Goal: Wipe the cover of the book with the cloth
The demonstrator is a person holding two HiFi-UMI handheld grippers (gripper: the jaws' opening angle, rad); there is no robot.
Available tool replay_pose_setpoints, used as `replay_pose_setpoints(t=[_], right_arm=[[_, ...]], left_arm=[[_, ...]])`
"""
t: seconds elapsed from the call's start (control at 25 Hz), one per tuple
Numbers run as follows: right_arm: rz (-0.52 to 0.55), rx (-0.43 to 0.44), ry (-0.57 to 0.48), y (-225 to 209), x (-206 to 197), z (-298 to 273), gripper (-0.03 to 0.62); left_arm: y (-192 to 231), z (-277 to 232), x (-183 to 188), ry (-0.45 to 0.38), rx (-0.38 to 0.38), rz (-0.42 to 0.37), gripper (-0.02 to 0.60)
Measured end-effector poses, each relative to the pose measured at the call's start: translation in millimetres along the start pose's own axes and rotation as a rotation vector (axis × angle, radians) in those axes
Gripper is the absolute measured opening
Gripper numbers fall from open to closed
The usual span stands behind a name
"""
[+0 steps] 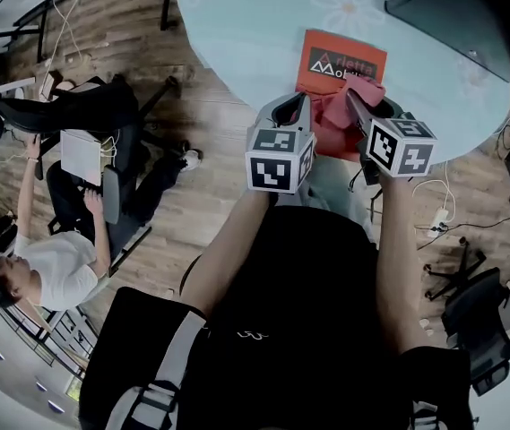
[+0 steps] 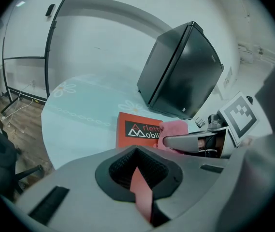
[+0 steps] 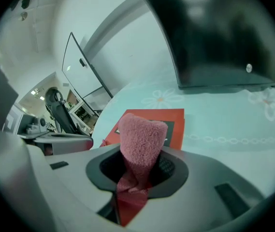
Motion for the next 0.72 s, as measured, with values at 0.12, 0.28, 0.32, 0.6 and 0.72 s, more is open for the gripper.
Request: replay_pose_setpoints(t=[0.12, 0.28, 0.32, 0.6, 0.72], right_arm=[[-0.008, -0.006, -0.008, -10.6, -2.5, 6.4, 0.114], [-0.019, -0.019, -0.014, -22.5, -9.0, 17.5, 0.114], [-0.025, -0.027, -0.018, -25.9, -10.3, 21.0, 0.114], [-0.071, -0.121, -0.038, -48.1, -27.8, 47.0, 0.112], [-0.07, -0.155, -0.104, -49.9, -24.6, 66.7, 0.112]], left_arm=[[-12.8, -3.5, -3.5, 0.007, 0.002, -0.011, 0.014], [-26.4, -1.2, -5.1, 0.003, -0.002, -0.019, 0.014], [-27.6, 0.1, -4.5, 0.004, 0.001, -0.021, 0.014], [-45.7, 22.2, -2.5, -0.013, -0.024, -0.071, 0.014], [-54.5, 23.2, -8.7, -0.025, -0.034, -0.12, 0.014]])
Point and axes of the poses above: the fingertips, and each gripper's own axes: z backward along the fingers, y to its left, x out of its top, the point moved 2 cm from there along z, backward along the fingers, and after that the axes turned 14 degrees about z, right-handed, at the moved point
